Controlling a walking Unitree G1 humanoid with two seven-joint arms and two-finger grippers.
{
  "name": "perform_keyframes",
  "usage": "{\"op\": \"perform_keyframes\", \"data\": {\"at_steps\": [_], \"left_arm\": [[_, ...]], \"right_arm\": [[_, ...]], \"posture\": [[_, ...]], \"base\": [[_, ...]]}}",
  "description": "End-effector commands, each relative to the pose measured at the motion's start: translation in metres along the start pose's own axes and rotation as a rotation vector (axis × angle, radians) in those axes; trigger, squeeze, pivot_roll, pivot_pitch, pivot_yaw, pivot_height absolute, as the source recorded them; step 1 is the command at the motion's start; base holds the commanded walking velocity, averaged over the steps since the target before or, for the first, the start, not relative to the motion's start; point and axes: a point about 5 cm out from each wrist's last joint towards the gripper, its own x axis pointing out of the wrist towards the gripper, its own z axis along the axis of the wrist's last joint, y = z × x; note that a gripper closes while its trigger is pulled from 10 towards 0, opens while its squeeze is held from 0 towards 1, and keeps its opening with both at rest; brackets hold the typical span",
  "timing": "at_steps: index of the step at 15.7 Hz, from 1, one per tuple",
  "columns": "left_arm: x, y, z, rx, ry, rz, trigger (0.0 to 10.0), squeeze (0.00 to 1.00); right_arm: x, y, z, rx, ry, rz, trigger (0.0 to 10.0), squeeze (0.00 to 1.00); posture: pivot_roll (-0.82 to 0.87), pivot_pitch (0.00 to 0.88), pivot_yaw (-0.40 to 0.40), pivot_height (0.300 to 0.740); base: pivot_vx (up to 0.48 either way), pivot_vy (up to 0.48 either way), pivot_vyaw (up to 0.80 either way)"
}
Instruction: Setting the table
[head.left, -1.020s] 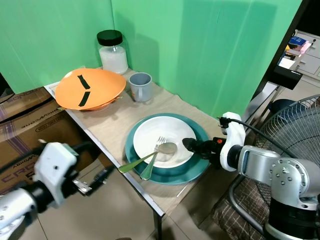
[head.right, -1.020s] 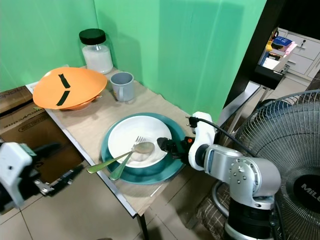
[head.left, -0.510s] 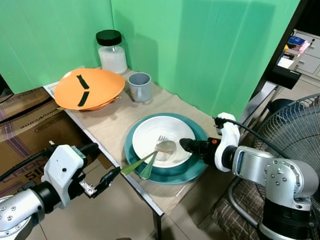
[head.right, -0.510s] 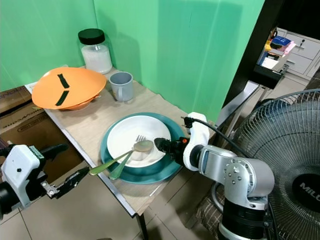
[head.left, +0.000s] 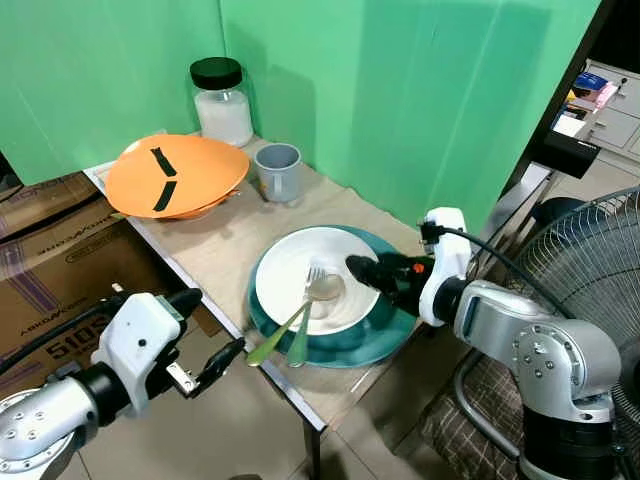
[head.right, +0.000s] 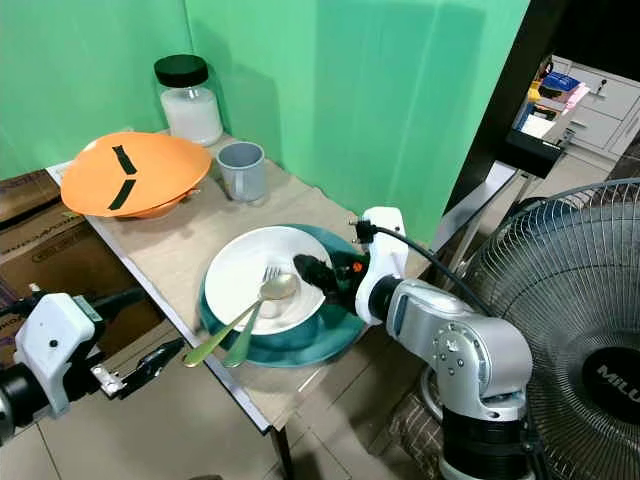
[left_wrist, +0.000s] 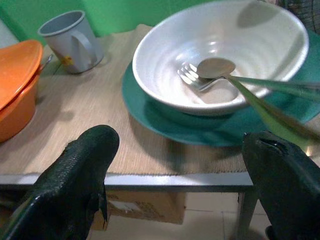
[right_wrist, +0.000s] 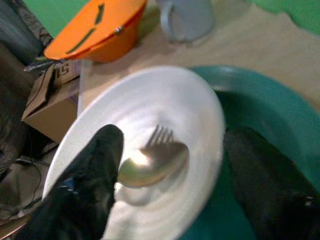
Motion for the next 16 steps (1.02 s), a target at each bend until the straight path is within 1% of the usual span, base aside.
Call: {"op": "perform_keyframes", "data": {"at_steps": [1,2,3,4,5,6,7,9,10,11,12,13,14,16], "left_arm": [[0.001,0.001,-0.002,0.004,0.005,0.008,10.0,0.00],[0.004,0.001,-0.003,0.011,0.009,0.001,10.0,0.00],[0.004,0.001,-0.003,0.014,0.010,0.000,10.0,0.00],[0.005,0.001,-0.003,0.018,0.010,-0.002,10.0,0.00],[0.005,0.001,-0.003,0.018,0.010,-0.002,10.0,0.00],[0.005,0.002,-0.003,0.021,0.010,-0.001,10.0,0.00],[0.005,0.002,-0.003,0.022,0.010,-0.001,10.0,0.00],[0.005,0.003,-0.002,0.026,0.008,-0.001,10.0,0.00],[0.006,0.003,-0.002,0.028,0.005,-0.002,10.0,0.00],[0.007,0.004,-0.002,0.029,0.004,-0.003,10.0,0.00],[0.009,0.005,-0.001,0.030,-0.003,-0.006,10.0,0.00],[0.010,0.005,0.000,0.029,-0.008,-0.008,10.0,0.00],[0.011,0.004,0.000,0.019,-0.017,-0.016,10.0,0.00],[0.012,0.001,0.002,-0.004,-0.031,-0.045,10.0,0.00]], "right_arm": [[0.001,0.002,0.003,-0.020,-0.015,0.026,10.0,1.00],[0.012,0.002,0.004,-0.112,-0.008,0.049,10.0,1.00],[0.015,0.002,0.003,-0.135,0.000,0.045,10.0,1.00],[0.021,-0.003,0.001,-0.180,0.014,0.019,10.0,1.00],[0.021,-0.003,0.001,-0.180,0.014,0.019,10.0,1.00],[0.026,-0.009,0.001,-0.216,0.019,-0.019,10.0,1.00],[0.028,-0.012,0.002,-0.228,0.010,-0.039,10.0,1.00],[0.031,-0.017,0.018,-0.256,-0.091,-0.052,10.0,1.00],[0.033,-0.018,0.023,-0.274,-0.120,-0.043,10.0,1.00],[0.034,-0.020,0.023,-0.302,-0.118,-0.049,10.0,1.00],[0.037,-0.021,0.021,-0.335,-0.082,-0.032,10.0,1.00],[0.038,-0.022,0.019,-0.345,-0.061,-0.018,10.0,1.00],[0.039,-0.023,0.012,-0.373,-0.011,0.009,10.0,0.00],[0.039,-0.030,0.002,-0.382,0.057,0.018,10.0,0.00]], "posture": [[0.12,0.000,-0.014,0.740],[0.12,0.000,-0.015,0.740],[0.12,0.000,-0.014,0.740],[0.12,0.000,-0.015,0.740],[0.12,0.000,-0.015,0.740],[0.13,0.000,-0.013,0.740],[0.13,0.000,-0.013,0.740],[0.13,0.000,-0.013,0.740],[0.12,0.000,-0.007,0.740],[0.12,0.000,-0.008,0.740],[0.12,0.000,-0.010,0.740],[0.12,0.000,-0.010,0.740],[0.12,0.000,-0.009,0.740],[0.12,0.000,-0.008,0.740]], "base": [[0.000,0.000,0.00],[0.000,0.000,0.00],[0.000,0.000,0.00],[0.000,0.000,0.00],[0.000,0.000,0.00],[0.000,0.000,0.00],[0.000,0.000,0.00],[0.000,0.000,0.00],[0.000,0.000,0.00],[0.000,0.000,0.00],[0.000,0.000,0.00],[0.000,0.000,0.00],[0.000,0.000,0.00],[0.000,0.000,0.00]]}}
